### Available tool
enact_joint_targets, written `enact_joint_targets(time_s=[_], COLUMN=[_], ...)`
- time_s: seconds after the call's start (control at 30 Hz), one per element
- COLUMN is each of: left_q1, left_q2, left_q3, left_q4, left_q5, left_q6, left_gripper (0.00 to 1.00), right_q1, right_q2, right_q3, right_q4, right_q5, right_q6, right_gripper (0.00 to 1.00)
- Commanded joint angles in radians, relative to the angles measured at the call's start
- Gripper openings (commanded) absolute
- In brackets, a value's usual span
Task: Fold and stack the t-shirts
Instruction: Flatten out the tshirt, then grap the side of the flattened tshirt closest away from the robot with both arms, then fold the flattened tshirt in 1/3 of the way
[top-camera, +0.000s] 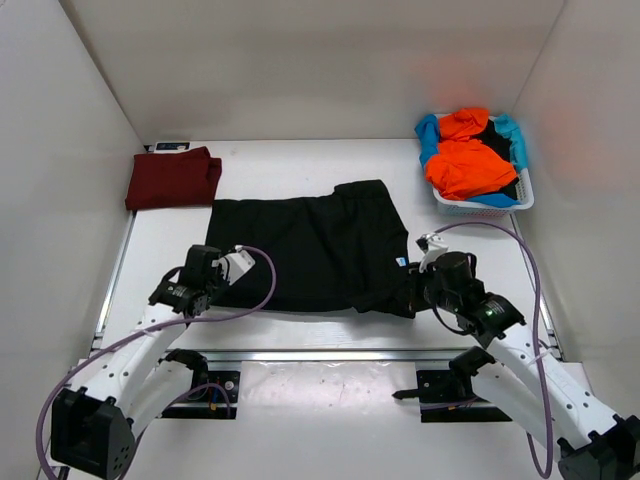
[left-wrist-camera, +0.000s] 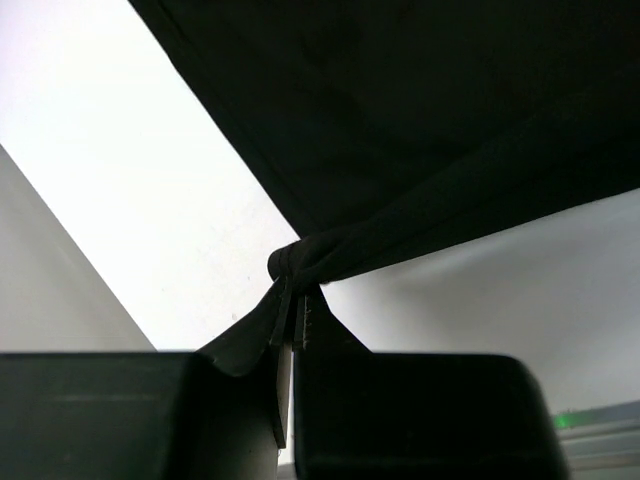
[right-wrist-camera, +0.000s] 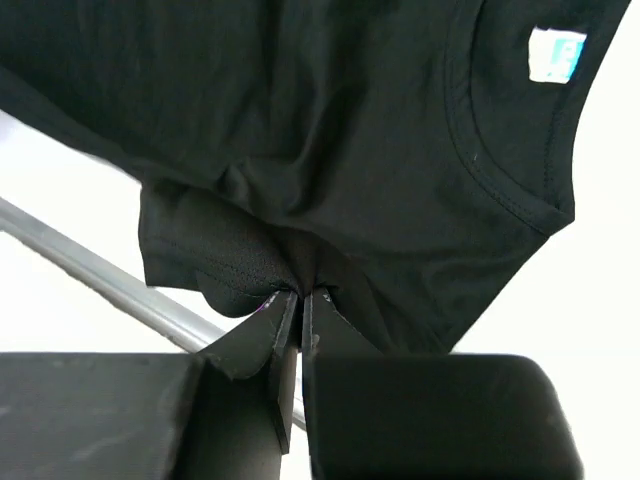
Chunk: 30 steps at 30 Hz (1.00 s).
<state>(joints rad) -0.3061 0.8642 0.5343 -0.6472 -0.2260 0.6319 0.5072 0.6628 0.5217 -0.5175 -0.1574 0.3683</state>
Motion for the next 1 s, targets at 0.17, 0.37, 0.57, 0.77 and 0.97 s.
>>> enact_joint_targets(time_s=[0.17,0.37,0.57,0.77,0.97], left_q1=[0.073,0.111,0.094,0.111,0.14], left_q2=[-0.015,0.169,0.34,0.456,0.562], left_q3=[0.018,0.13,0.216,0.234,0.265], left_q4=[-0.049,0.038,0.093,0.138,0.159], left_q5=[0.001,-0.01,-0.041,-0.067,-0.098], left_q6=[-0.006,-0.09,-0.083,-0.078,-0.113], left_gripper=[0.04,0.04,0.05,0.04,0.05], right_q1=[-0.06,-0.211,-0.219,-0.203,-0.202], right_q2=[0.164,0.375,0.553,0.711,0.823], right_q3=[0.107,0.221,0.311,0.428,0.497], right_q4=[0.036,0.118,0.188,0.14,0.129], right_q5=[-0.059,-0.168,-0.244,-0.234,-0.205], right_q6=[-0.109,-0.253,-0.327,-0.414,-0.453], right_gripper=[0.0,0.01,0.0,0.0,0.0])
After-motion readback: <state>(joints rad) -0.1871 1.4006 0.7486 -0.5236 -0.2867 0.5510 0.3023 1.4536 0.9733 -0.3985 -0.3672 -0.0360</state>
